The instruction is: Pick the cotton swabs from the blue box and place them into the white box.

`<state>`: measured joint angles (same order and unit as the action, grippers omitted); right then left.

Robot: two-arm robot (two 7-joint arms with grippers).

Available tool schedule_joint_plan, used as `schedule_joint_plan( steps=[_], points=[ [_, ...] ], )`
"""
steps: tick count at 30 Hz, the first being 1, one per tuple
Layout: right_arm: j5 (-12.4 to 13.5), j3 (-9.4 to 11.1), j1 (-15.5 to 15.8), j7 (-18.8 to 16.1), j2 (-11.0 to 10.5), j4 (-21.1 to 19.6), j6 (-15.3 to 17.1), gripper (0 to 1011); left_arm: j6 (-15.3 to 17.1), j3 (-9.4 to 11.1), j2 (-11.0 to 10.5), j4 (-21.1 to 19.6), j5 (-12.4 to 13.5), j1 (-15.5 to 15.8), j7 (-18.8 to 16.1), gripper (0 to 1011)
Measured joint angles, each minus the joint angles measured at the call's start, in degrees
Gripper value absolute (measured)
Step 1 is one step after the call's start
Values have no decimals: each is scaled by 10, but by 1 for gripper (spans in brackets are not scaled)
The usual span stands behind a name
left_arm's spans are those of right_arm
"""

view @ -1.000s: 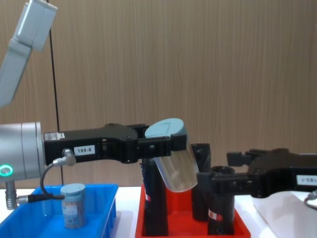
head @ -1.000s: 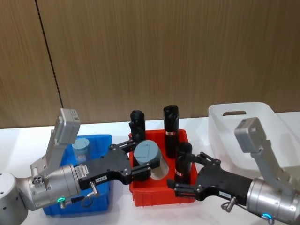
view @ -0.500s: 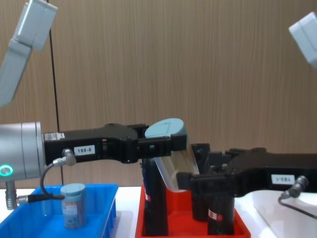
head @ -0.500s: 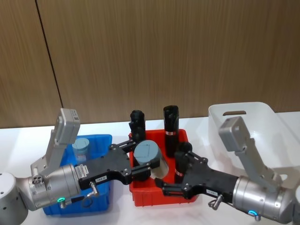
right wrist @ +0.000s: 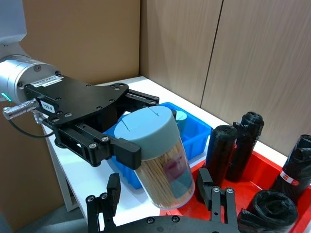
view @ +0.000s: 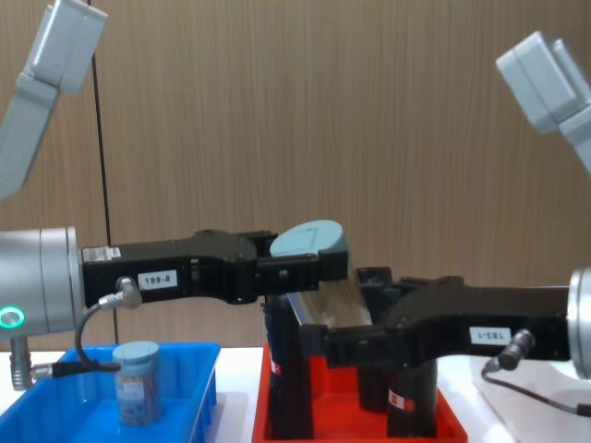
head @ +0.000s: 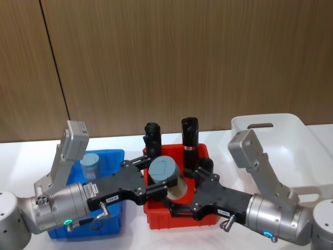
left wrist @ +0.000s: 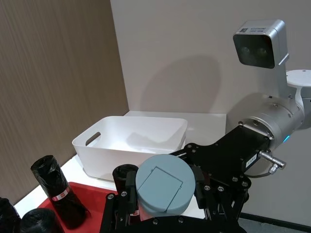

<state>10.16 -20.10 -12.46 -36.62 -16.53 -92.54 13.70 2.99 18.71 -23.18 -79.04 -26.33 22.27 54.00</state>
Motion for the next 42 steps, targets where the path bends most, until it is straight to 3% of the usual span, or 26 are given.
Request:
schedule_joint_plan(
  steps=[16,25,27,37,42],
  points=[
    [-23,-13,-15,15,15,25,-23,996,0,0,0,0,0,0,0,681],
    [-33,-19,-21,24,21,37,-32,786,0,0,0,0,0,0,0,681],
    [-33,-20,-22,24,22,38,-32,696,0,0,0,0,0,0,0,682],
    [-33,-23,-23,26,22,39,-33,679,0,0,0,0,0,0,-1,684],
    [-34,-24,-22,28,21,37,-32,679,0,0,0,0,0,0,0,802]
  ],
)
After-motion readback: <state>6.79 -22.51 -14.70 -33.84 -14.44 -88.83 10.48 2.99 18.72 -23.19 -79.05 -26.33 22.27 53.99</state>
